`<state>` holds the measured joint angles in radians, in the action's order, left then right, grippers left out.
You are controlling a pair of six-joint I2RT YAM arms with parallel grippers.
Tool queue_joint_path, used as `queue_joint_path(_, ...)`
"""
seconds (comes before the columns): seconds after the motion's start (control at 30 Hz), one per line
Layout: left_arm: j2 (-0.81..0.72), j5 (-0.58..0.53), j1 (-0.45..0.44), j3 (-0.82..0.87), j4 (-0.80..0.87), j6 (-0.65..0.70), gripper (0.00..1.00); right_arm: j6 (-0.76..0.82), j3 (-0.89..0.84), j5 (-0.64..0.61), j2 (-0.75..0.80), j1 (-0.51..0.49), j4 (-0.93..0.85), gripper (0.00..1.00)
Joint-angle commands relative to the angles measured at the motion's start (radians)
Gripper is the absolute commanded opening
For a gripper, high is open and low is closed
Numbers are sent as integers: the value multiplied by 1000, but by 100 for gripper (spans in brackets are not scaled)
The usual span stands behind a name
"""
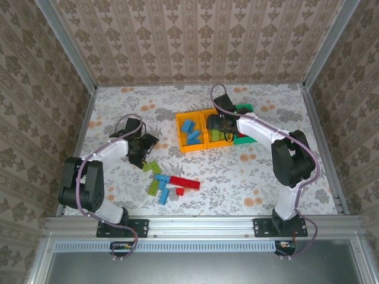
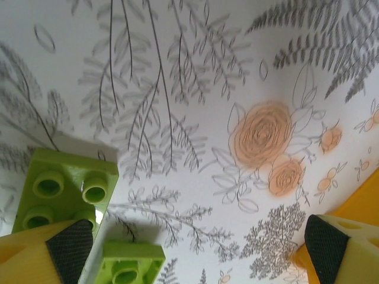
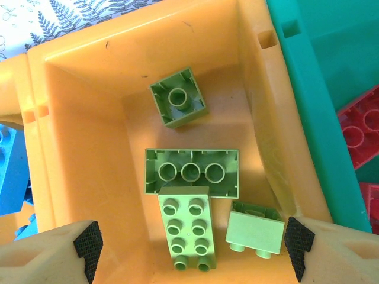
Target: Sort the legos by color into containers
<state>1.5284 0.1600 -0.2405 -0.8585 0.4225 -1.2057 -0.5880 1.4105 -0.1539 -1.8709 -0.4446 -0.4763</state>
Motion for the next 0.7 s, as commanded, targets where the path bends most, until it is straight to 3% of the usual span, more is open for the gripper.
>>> queue_joint_path(0.0, 21, -62, 45, 15, 42, 119, 98, -30, -35, -32, 19, 10, -76, 85)
queue_joint_path(0.13, 22, -47, 93, 24, 23, 179, 98, -38, -42, -26, 23, 10, -76, 85)
queue_joint_path(0.33, 32, -33, 97, -44, 82, 283, 99, -24, -53, -14, 45, 4, -66, 84)
queue_joint_path(0.67, -169, -132, 95, -17, 235, 336, 100, -3, -42, 26, 63, -20, -15, 84)
